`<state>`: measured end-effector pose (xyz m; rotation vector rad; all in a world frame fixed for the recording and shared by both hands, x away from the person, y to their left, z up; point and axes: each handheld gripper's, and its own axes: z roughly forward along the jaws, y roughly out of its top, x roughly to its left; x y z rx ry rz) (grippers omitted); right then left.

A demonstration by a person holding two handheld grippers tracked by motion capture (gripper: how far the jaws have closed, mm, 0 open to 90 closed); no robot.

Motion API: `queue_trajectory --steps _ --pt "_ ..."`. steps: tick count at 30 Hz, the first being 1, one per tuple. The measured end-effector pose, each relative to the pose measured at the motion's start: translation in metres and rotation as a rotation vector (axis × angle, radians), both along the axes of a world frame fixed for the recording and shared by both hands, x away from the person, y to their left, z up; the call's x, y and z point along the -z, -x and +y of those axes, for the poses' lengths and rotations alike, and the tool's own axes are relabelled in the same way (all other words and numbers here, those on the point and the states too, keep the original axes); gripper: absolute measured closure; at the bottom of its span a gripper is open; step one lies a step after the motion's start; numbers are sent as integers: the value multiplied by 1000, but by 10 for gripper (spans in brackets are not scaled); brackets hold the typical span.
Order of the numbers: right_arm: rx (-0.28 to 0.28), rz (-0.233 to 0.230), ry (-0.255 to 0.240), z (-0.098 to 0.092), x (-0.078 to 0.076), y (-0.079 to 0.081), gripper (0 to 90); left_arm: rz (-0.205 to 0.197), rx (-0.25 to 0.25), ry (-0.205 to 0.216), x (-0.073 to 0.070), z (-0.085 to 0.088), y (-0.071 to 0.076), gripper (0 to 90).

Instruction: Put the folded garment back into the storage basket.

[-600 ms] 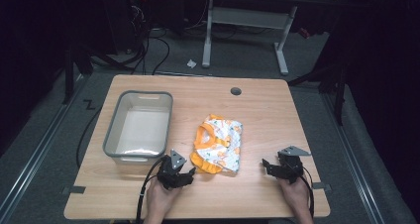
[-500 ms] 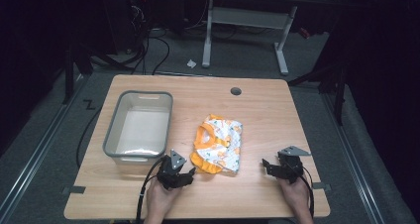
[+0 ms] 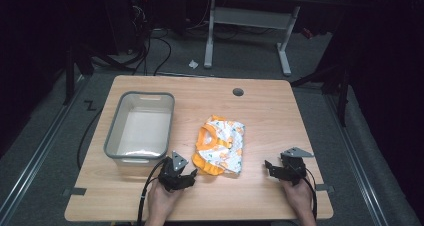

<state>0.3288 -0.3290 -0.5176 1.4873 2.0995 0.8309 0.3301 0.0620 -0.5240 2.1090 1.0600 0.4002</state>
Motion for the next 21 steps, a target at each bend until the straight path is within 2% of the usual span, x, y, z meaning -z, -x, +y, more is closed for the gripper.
queue_trajectory --steps 8,21 --pt "-1 0 1 0 0 0 272 1 -11 -2 0 0 0 319" --pt "-2 0 1 0 0 0 271 12 9 -7 -1 0 1 292"
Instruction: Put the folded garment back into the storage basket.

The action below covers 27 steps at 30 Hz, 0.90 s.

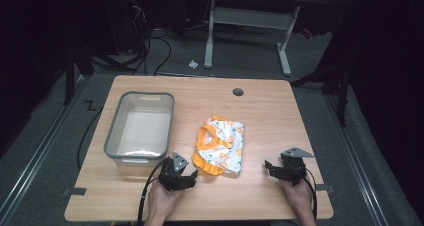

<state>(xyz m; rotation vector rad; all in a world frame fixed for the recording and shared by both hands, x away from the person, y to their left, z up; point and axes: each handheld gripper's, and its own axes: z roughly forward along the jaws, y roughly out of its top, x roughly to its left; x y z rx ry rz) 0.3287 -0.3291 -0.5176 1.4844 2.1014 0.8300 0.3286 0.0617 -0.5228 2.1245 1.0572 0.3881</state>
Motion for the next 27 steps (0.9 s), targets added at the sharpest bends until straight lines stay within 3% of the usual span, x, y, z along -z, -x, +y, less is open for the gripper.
queue_trajectory --steps 11,27 --pt "0 0 0 0 0 0 271 24 37 50 -5 0 2 259" --pt "1 0 0 0 0 0 268 31 58 104 -29 -14 -1 200"
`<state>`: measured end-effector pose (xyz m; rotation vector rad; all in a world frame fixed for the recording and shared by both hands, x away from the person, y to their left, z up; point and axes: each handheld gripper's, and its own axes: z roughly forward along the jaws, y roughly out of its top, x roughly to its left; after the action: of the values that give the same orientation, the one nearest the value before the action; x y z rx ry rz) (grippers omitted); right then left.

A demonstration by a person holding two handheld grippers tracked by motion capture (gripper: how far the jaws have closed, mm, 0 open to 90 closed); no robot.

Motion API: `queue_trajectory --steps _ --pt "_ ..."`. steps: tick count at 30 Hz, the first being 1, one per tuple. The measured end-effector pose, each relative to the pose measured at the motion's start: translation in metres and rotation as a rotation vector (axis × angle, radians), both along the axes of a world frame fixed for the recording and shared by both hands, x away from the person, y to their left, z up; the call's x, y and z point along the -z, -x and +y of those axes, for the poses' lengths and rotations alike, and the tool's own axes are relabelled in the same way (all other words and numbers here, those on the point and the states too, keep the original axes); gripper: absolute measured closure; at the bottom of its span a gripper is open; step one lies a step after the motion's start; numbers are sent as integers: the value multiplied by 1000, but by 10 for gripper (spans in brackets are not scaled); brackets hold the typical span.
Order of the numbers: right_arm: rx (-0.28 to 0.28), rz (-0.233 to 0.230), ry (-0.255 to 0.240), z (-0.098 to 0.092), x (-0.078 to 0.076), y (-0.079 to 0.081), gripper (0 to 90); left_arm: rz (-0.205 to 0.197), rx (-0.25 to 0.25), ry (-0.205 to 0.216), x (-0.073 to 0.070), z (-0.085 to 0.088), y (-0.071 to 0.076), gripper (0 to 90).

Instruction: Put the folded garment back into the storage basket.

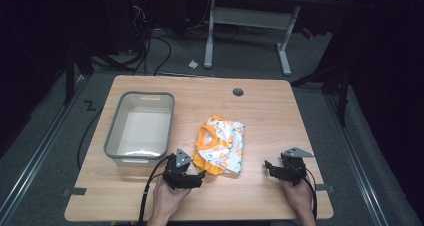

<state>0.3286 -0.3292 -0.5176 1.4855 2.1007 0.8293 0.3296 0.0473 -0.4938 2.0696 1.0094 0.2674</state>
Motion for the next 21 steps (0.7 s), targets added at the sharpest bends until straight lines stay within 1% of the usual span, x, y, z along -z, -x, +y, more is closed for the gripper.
queue_trajectory --steps 1,6,9,11,13,17,18,21 --pt "-1 -1 1 0 0 0 268 -3 5 2 -4 -3 -1 195" --pt "-1 -2 2 0 0 0 268 -13 7 2 -12 -9 -5 181" --pt "-1 -1 2 0 0 0 268 -14 6 3 -14 -11 -7 176" --pt "-1 -2 2 0 0 0 268 -9 6 -2 -16 -14 -13 173" --pt "-1 -2 2 0 0 0 268 -2 6 -3 -17 -14 -15 162" --pt "-1 -2 2 0 0 0 268 25 -3 13 -21 -17 -24 147" --pt "-2 -2 2 0 0 0 268 26 -12 3 -24 -19 -29 143" --pt "-1 -2 2 0 0 0 268 29 -16 6 -25 -21 -33 136"
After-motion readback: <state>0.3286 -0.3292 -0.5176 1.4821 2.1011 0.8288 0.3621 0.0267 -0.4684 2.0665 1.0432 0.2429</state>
